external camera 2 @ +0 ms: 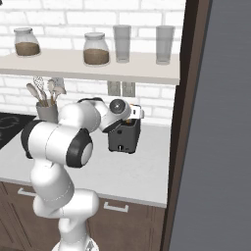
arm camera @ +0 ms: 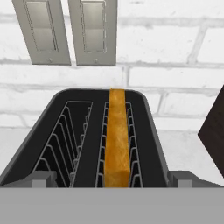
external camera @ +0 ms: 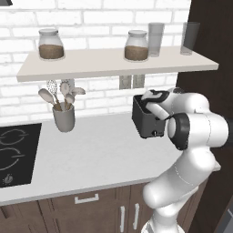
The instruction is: Start the toaster. Once the lever pops up, take the bread to the plate on the dining counter.
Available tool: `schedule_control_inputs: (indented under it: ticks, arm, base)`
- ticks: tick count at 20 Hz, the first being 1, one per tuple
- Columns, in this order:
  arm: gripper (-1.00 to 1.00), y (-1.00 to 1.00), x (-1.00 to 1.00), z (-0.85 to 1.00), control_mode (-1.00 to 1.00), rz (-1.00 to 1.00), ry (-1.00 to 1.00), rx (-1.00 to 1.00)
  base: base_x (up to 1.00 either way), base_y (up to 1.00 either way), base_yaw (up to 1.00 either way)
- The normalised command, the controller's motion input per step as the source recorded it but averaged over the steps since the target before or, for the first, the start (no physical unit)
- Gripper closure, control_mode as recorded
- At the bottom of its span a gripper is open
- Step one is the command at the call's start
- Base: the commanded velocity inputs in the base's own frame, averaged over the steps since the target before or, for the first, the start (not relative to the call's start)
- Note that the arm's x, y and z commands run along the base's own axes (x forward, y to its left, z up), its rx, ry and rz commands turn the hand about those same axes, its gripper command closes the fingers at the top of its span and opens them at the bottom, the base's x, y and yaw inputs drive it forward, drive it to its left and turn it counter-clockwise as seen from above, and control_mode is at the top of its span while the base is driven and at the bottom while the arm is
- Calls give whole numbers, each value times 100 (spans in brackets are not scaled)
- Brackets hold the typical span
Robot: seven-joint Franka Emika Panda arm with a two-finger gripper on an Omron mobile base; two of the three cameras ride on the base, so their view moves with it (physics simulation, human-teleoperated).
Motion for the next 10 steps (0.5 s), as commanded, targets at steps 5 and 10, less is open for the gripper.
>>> schedule_control_inputs:
  ticks: [5, 10]
  arm:
    - [-100, 0, 8, -5, -100, 0, 0, 0]
    - [-100, 0, 8, -3, -100, 0, 0, 0]
  base:
    - [0, 0, 0]
    - [0, 0, 0]
